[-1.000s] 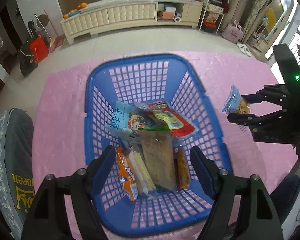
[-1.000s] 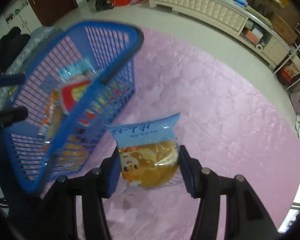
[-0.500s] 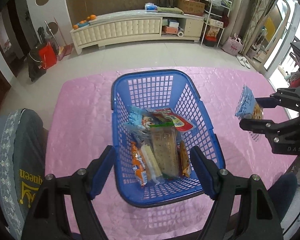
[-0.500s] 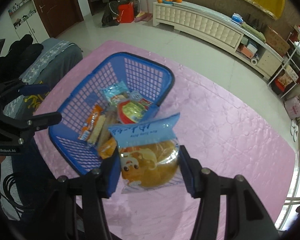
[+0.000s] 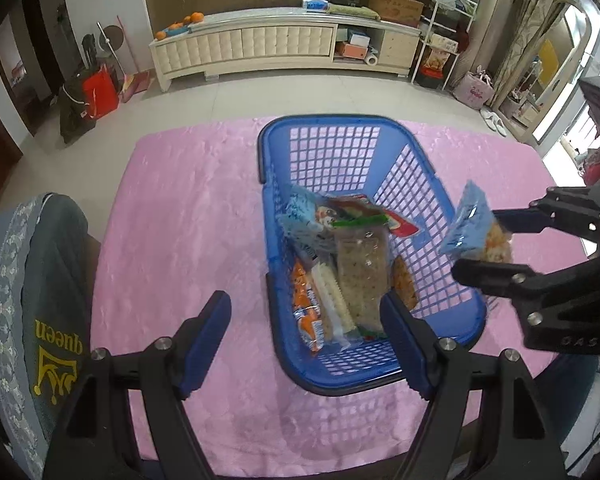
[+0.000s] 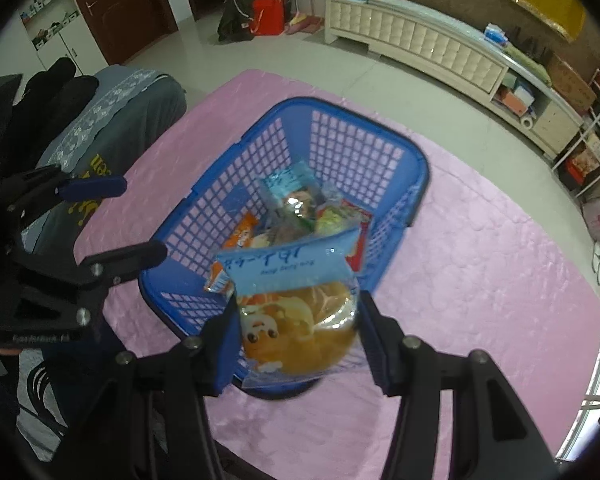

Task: Organize snacks
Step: 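Lift the bun with the right tool into the basket and release it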

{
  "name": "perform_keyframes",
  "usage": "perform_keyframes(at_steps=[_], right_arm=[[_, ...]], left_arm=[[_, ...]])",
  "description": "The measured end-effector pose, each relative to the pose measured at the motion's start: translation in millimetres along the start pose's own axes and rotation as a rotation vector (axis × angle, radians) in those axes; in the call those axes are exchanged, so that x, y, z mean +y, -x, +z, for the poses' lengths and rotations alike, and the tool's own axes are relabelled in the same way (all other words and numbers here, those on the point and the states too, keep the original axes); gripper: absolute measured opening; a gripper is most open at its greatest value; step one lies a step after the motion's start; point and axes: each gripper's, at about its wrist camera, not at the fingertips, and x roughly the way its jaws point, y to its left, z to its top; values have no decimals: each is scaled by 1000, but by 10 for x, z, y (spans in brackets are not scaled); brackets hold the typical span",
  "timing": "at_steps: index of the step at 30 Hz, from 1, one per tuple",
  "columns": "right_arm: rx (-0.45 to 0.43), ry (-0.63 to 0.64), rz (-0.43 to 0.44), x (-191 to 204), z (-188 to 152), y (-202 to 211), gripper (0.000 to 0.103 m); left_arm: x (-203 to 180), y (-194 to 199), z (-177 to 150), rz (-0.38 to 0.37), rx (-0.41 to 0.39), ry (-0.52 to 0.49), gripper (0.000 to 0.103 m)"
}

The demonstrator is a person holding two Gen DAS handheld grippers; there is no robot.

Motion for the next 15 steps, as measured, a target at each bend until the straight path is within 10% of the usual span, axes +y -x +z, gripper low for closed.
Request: perform_keyframes(at_steps=[15], right_arm=[[112, -29, 28, 351, 88, -561, 58]], left_arm=[[497, -243, -218, 3, 44, 87, 75]])
